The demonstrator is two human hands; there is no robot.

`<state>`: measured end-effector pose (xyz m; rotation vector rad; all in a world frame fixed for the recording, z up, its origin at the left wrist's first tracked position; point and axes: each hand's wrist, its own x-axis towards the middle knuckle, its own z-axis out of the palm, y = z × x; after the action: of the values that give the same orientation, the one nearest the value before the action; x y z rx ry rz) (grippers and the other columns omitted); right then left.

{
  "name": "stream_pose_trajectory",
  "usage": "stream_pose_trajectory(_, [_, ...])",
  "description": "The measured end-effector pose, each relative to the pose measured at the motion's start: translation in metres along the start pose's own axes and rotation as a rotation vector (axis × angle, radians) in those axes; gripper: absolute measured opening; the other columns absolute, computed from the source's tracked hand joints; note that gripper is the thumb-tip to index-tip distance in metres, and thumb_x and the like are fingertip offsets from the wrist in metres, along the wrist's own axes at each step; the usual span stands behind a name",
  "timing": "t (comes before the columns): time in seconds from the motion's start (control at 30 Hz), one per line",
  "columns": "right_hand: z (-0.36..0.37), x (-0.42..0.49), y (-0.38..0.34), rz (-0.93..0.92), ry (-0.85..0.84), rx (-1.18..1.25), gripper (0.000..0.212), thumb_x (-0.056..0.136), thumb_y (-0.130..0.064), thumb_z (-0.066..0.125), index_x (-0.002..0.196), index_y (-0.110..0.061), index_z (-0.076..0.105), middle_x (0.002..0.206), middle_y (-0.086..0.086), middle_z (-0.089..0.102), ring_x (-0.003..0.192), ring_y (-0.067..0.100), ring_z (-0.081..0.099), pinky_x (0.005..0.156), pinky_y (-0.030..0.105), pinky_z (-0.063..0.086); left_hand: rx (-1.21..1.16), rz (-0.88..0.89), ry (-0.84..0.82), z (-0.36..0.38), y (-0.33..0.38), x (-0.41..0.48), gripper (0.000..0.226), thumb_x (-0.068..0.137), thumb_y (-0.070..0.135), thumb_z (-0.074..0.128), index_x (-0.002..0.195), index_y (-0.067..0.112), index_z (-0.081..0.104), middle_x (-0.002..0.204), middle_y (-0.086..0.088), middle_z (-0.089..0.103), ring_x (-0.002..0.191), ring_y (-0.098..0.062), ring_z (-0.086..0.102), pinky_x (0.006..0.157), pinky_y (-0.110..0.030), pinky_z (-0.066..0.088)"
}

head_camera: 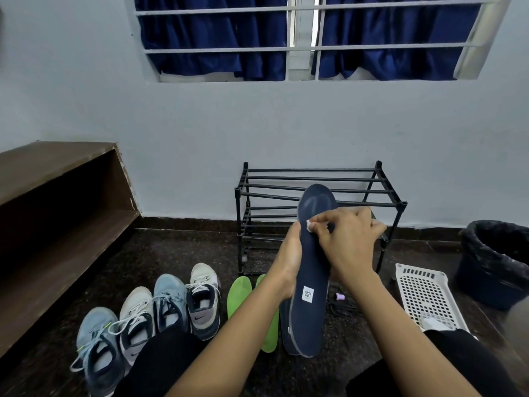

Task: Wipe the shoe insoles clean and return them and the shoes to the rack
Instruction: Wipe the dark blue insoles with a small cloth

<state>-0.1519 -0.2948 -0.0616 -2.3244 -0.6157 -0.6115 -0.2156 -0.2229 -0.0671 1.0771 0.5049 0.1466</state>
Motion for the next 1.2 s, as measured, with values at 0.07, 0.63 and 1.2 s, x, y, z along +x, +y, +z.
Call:
stream_pose_trajectory(0.07, [0.003,-0.008,-0.003,-0.022,-0.039,0.023,0.007,0.082,-0.037,0.067,0.087,-0.037,0.073,0.089,-0.014,0.067,0.099,0.014,0.037,0.075,0.031,0.013,-0.032,0.023,0.011,-0.005,0.002,0.005,0.054,0.103,0.038,0.031,0.071,0.015,0.068,0.056,-0.002,0.065,0.047,-0.013,0.061,0.046,-0.019,0.045])
stream_pose_trajectory(0.63, [-0.001,0.004,0.001,0.049,-0.042,0.145,0.006,0.081,-0.040,0.070,0.084,-0.035,0.071,0.081,-0.016,0.065,0.098,0.012,0.036,0.075,0.031,0.013,-0.103,0.043,-0.043,0.000,0.004,-0.010,0.055,0.097,0.033,0.036,0.054,0.014,0.063,0.052,-0.002,0.052,0.046,-0.013,0.050,0.049,-0.022,0.039])
stream_pose_trajectory(1.2, [0.004,-0.002,-0.002,-0.054,0.053,0.003,0.006,0.081,-0.035,0.069,0.085,-0.033,0.073,0.088,-0.014,0.068,0.095,0.014,0.040,0.075,0.032,0.014,-0.125,0.067,-0.083,-0.001,0.002,-0.001,0.053,0.101,0.038,0.028,0.072,0.014,0.065,0.056,-0.002,0.061,0.047,-0.011,0.057,0.047,-0.020,0.043])
